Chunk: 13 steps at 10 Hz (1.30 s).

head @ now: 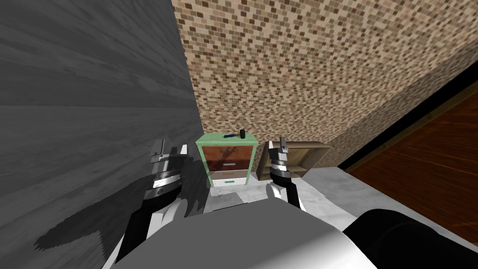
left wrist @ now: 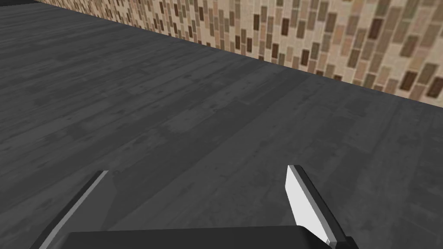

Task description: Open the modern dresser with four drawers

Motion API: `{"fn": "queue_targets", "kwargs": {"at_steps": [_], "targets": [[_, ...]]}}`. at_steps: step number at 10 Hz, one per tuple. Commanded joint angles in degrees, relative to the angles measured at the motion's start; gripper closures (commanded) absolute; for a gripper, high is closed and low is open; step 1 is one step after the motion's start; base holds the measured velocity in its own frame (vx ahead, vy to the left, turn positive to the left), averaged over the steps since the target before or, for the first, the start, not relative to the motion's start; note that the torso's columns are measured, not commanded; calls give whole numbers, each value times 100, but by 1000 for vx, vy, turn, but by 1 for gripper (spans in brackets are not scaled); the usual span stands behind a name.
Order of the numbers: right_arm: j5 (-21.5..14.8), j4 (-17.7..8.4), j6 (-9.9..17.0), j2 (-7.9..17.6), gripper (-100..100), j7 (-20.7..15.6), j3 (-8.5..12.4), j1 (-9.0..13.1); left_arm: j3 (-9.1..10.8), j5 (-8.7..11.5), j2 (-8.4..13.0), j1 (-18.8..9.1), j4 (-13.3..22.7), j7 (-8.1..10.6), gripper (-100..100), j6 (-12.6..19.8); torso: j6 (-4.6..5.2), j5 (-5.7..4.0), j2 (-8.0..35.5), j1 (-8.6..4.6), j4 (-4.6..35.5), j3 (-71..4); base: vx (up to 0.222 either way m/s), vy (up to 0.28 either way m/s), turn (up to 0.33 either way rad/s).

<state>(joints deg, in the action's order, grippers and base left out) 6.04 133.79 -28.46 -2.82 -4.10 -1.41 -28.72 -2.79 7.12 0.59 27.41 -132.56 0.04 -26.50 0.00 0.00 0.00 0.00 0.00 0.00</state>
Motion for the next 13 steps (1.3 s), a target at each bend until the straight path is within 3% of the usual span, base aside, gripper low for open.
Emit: {"fn": "queue_targets", "kwargs": {"at_steps": [1, 9, 10, 13], "targets": [[0, 0, 0, 0, 0, 0, 0, 0, 0, 0, 0, 0, 0, 0, 0, 0, 0, 0, 232, 0, 235, -467, 0, 0, 0], [0, 2, -1, 0, 0, 0, 0, 0, 0, 0, 0, 0, -2, 0, 0, -1, 0, 0, 3539, 0, 3537, -7073, 0, 0, 0], [0, 2, -1, 0, 0, 0, 0, 0, -3, -4, 162, -5, 2, -1, -100, 56, 0, 0, 3962, 0, 3960, -7919, 13, -7, -11], [0, -1, 0, 0, 0, 0, 0, -1, -13, -17, 467, -22, 16, -6, -100, 254, 0, -1, 4217, -4, 4220, -8455, 25, -19, -15]]}}
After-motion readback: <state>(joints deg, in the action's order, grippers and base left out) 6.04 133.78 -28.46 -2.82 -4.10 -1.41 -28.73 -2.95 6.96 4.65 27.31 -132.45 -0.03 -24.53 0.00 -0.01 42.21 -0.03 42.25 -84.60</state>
